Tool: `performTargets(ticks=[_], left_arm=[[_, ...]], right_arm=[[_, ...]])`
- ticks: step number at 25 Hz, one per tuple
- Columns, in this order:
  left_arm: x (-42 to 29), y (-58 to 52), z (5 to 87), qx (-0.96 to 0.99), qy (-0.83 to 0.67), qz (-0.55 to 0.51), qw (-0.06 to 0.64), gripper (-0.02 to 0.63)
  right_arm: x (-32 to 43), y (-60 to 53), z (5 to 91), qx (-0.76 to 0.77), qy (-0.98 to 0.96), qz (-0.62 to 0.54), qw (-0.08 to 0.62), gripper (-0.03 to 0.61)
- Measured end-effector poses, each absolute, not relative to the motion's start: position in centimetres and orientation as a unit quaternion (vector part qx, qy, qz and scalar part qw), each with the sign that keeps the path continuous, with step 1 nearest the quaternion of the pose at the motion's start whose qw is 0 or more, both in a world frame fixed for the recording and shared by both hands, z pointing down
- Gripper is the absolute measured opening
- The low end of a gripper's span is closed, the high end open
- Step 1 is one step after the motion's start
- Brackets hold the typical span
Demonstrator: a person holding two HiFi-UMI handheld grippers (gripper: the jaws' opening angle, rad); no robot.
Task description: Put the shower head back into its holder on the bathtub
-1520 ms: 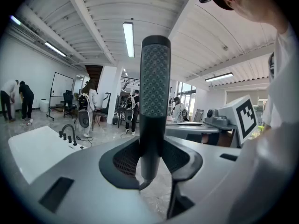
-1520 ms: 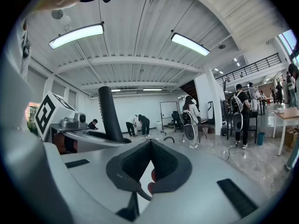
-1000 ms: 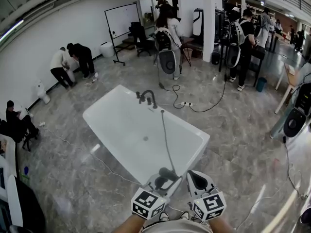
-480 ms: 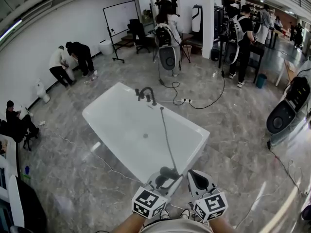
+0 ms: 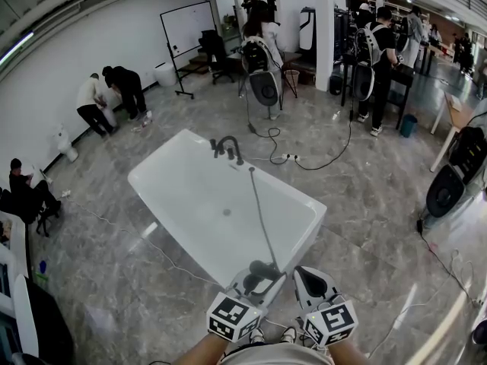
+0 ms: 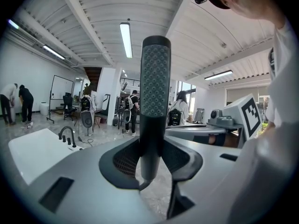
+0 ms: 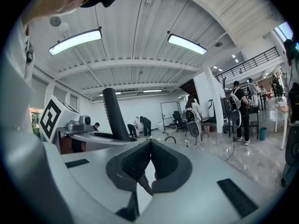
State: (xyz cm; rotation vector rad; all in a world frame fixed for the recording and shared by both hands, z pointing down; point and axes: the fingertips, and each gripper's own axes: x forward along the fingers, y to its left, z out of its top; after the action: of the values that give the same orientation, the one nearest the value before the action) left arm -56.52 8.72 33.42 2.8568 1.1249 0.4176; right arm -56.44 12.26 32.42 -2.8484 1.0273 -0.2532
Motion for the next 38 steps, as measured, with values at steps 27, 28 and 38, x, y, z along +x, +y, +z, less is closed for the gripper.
performTargets(ticks=[27, 28, 38], left_arm=[[-53.0, 14.8, 33.4, 0.924, 0.358, 0.136, 0.011, 0.132], [-52.6, 15.1, 33.4, 0.923, 0.36, 0.136, 0.01, 0.132], [-47.0, 17.1, 34.1, 0.912, 0.385, 0.142, 0.012, 0.132]], right_arm=[[-54.4, 21.4, 33.0, -0.951, 0.29, -0.074, 0.079, 0.012], [-54.2, 21.8, 33.2, -0.952, 0.285, -0.074, 0.08, 0.011], [-49.2, 23.6, 34.0, -0.959, 0.257, -0.088, 0.078, 0.012]])
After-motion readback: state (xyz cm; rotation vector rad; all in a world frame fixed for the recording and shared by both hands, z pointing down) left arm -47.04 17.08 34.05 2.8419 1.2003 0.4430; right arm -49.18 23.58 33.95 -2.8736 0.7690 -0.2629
